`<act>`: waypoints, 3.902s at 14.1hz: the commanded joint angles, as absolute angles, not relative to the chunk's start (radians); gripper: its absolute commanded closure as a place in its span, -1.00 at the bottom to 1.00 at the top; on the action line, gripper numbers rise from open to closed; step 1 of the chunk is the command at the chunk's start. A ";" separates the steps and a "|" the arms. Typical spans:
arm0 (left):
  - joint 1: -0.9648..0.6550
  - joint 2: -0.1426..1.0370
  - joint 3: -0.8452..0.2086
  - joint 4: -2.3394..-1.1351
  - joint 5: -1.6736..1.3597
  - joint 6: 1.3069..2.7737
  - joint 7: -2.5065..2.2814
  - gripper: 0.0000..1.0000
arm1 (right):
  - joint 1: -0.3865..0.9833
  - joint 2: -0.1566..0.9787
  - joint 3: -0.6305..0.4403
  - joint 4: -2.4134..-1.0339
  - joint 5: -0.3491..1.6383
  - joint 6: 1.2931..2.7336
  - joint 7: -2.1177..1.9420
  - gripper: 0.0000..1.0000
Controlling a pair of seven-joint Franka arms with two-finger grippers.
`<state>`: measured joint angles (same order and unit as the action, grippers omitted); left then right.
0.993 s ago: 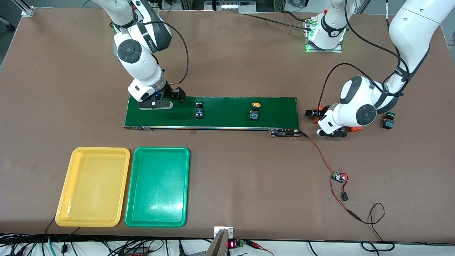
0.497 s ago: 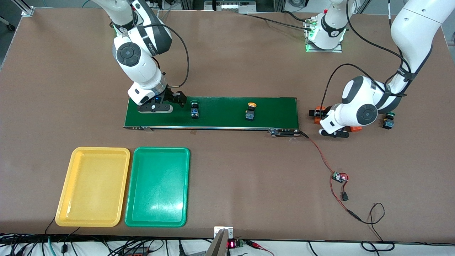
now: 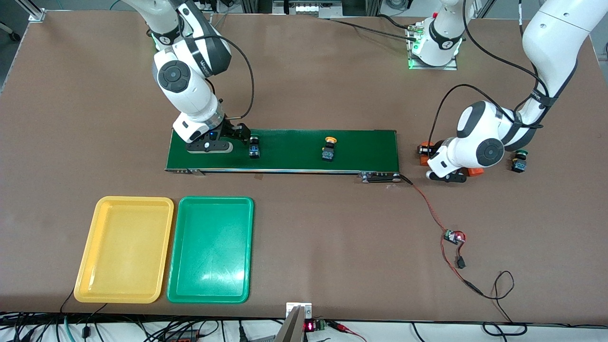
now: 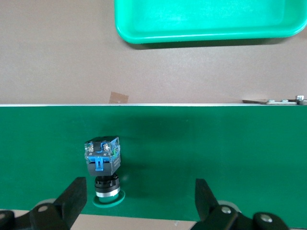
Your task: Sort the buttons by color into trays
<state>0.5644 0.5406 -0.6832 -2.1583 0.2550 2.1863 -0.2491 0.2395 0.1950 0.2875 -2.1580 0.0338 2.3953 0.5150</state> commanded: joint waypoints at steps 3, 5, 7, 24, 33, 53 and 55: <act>0.574 0.427 -0.791 -2.119 0.268 2.100 -0.232 1.00 | 0.293 0.297 0.287 -2.143 0.028 2.466 0.543 -1.00; 0.557 0.431 -0.871 -2.012 0.268 1.986 -0.233 1.00 | 0.295 0.308 0.287 -2.143 0.026 2.476 0.543 -1.00; 0.497 0.437 -0.891 -1.933 0.270 1.901 -0.148 1.00 | 0.293 0.316 0.287 -2.143 0.023 2.476 0.543 -1.00; 0.175 0.581 -0.882 -1.864 0.643 1.893 0.617 1.00 | 0.158 0.357 0.244 -1.692 -0.092 2.140 0.385 0.76; 0.132 0.624 -0.857 -1.864 0.718 1.893 0.606 -1.00 | 0.143 0.707 0.164 -1.537 -0.094 2.581 0.213 0.65; 0.179 0.678 -0.816 -1.351 0.699 1.506 0.836 -1.00 | 0.262 0.520 0.163 -1.618 -0.097 2.106 0.404 -1.00; 0.190 0.681 -0.818 -1.351 0.693 1.506 0.714 -1.00 | 0.308 0.514 0.166 -1.641 -0.087 2.092 0.518 -1.00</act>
